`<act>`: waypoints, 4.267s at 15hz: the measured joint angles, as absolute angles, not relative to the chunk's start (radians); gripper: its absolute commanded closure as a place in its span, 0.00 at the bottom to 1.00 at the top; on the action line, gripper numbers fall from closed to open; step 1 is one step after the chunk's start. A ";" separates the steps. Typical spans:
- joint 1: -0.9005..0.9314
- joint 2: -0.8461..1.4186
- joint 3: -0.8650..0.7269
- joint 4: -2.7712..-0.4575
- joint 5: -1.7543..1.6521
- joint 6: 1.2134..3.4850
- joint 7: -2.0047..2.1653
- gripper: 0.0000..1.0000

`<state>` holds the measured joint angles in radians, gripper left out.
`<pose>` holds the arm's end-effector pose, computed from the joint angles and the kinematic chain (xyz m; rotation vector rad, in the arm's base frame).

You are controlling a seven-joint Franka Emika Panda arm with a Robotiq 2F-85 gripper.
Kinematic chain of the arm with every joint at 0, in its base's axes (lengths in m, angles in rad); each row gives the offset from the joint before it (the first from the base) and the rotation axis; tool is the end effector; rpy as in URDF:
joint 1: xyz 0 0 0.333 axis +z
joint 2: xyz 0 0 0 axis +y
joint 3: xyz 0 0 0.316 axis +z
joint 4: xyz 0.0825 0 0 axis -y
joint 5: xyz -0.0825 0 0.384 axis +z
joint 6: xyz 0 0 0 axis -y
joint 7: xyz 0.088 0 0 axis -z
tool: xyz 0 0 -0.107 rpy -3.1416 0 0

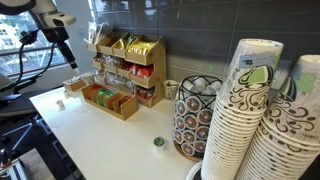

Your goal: Remove a sachet from the far right rack of the stand alone snacks rack

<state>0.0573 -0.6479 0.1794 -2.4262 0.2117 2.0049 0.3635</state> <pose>0.3648 0.1110 0.5476 -2.9596 0.3248 -0.2786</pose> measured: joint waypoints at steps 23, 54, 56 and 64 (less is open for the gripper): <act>-0.091 -0.497 0.128 -2.610 0.206 2.148 0.532 0.00; -0.196 -0.317 0.137 -2.743 0.115 2.651 1.285 0.18; -0.195 -0.304 0.133 -2.743 0.116 2.678 1.307 0.18; -0.191 -0.283 0.122 -2.734 0.118 2.726 1.385 0.15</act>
